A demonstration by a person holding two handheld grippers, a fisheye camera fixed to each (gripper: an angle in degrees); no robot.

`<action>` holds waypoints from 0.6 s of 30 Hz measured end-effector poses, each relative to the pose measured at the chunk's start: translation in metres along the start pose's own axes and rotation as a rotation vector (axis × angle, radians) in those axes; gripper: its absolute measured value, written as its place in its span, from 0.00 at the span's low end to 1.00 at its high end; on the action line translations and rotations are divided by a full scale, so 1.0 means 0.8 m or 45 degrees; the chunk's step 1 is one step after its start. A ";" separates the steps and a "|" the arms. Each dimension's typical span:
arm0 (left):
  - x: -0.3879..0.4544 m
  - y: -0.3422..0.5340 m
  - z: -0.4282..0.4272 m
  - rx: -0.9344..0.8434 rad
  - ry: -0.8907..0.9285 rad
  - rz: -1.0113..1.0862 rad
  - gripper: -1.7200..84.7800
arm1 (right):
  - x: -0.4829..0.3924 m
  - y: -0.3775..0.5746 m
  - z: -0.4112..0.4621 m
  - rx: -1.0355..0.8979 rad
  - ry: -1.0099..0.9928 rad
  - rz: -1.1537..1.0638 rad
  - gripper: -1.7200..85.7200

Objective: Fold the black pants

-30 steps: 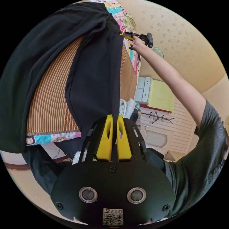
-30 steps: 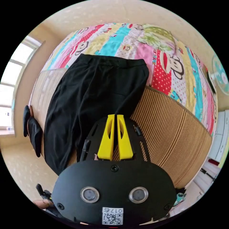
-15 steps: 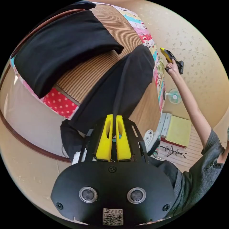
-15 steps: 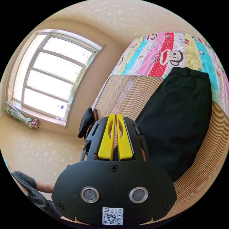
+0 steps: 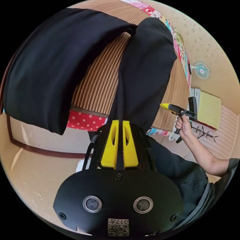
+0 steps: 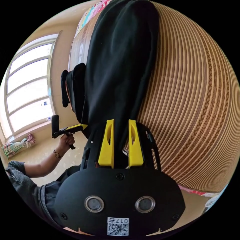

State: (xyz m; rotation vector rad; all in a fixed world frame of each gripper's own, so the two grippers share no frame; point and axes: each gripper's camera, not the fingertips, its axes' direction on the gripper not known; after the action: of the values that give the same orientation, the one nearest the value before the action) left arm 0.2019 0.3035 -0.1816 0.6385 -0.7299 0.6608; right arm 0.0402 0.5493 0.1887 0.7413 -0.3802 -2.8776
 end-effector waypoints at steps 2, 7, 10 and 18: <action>0.008 -0.005 -0.001 -0.064 -0.047 0.048 0.03 | 0.006 0.003 0.009 0.056 -0.025 0.062 0.10; 0.026 -0.009 -0.001 -0.175 -0.131 0.158 0.03 | -0.004 0.006 0.032 0.080 -0.035 0.023 0.09; 0.036 -0.006 -0.001 -0.215 -0.179 0.218 0.03 | -0.020 0.002 0.060 -0.081 0.013 -0.102 0.07; 0.064 0.016 -0.017 -0.269 -0.202 0.325 0.03 | -0.012 0.022 0.039 0.055 0.002 -0.036 0.05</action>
State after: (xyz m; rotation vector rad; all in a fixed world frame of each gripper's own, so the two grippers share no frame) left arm 0.2270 0.3376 -0.1470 0.4089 -1.0253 0.7604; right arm 0.0348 0.5409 0.2241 0.7622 -0.4360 -2.9037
